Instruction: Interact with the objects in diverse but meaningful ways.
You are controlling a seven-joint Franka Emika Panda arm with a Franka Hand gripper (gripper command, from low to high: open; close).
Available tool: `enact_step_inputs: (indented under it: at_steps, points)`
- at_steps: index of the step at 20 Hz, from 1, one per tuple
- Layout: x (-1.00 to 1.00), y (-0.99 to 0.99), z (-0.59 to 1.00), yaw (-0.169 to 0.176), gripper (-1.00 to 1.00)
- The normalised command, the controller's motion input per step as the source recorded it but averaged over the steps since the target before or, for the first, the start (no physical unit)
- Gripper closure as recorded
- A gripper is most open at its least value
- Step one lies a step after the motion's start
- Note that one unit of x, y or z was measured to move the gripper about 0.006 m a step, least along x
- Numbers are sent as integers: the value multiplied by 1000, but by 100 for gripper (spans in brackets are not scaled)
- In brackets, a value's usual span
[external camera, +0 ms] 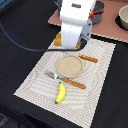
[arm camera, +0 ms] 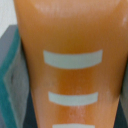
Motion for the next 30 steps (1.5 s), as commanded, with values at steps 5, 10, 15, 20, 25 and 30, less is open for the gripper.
enact_step_inputs:
  at_steps: [5,10,15,20,25,30]
  points:
    - [-933,87,-301,79,100]
    - [-976,-272,-544,59,100]
    - [-908,-441,-714,23,100]
    - [-854,-476,-707,4,100]
    - [-760,-483,-605,0,100]
    - [-290,-165,-206,-8,100]
